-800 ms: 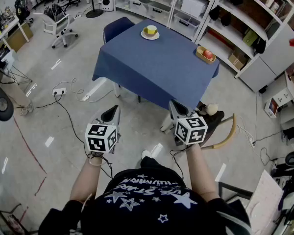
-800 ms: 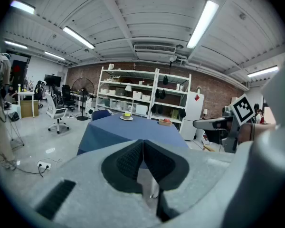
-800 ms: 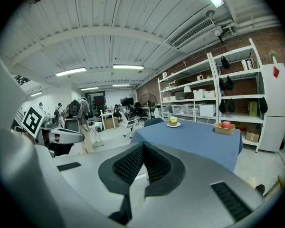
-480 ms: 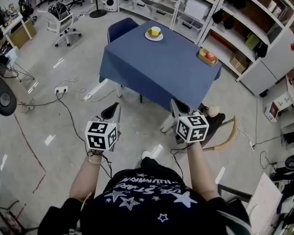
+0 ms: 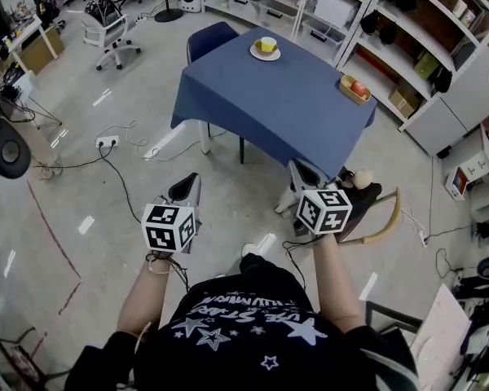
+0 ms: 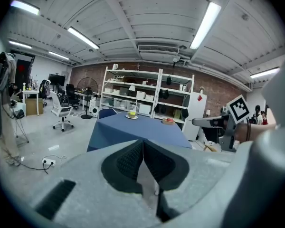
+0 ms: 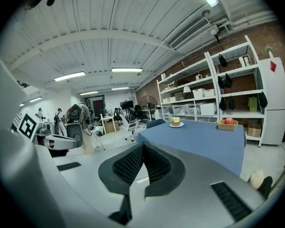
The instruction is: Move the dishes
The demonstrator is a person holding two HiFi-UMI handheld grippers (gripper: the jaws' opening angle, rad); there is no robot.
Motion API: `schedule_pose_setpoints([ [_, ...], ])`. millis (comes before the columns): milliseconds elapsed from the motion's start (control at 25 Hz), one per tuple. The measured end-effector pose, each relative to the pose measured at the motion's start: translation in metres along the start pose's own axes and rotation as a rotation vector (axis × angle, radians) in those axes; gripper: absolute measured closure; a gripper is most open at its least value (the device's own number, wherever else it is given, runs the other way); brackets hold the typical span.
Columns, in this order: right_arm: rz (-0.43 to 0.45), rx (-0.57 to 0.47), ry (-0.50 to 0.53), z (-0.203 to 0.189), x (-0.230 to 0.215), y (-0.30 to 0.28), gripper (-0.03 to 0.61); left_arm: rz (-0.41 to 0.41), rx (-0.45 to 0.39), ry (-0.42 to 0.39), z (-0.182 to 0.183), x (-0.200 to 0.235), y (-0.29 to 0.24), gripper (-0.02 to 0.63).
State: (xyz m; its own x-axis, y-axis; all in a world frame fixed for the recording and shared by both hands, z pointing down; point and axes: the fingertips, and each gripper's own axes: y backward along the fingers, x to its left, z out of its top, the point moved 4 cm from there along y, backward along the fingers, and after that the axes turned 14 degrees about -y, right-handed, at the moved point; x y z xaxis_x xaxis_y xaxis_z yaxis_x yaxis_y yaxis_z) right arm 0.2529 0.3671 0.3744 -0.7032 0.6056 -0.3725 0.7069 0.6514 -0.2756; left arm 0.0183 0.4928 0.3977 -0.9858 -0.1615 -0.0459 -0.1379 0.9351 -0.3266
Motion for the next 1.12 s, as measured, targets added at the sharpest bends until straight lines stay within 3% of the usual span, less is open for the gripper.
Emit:
schedule_pose_setpoints([
  [200,0.005,-0.032,-0.020,-0.008,0.010,-0.001,0.568,-0.001,-0.009,0.006,-0.005,0.013,0.006,0.591],
  [280,0.010,-0.011,-0.026,-0.012,0.009,-0.006,0.461,-0.004,-0.004,0.010,-0.007,0.013,0.002,0.591],
  [520,0.005,0.041,-0.048,-0.015,-0.009,-0.036,0.363,-0.007,0.015,0.021,-0.009,0.020,-0.020,0.591],
  [840,0.017,0.061,-0.087,0.013,-0.061,-0.104,0.344,0.011,0.035,0.004,0.014,0.046,-0.095,0.591],
  [1120,0.026,0.082,-0.107,0.063,-0.123,-0.165,0.344,0.022,0.044,0.011,0.052,0.059,-0.183,0.591],
])
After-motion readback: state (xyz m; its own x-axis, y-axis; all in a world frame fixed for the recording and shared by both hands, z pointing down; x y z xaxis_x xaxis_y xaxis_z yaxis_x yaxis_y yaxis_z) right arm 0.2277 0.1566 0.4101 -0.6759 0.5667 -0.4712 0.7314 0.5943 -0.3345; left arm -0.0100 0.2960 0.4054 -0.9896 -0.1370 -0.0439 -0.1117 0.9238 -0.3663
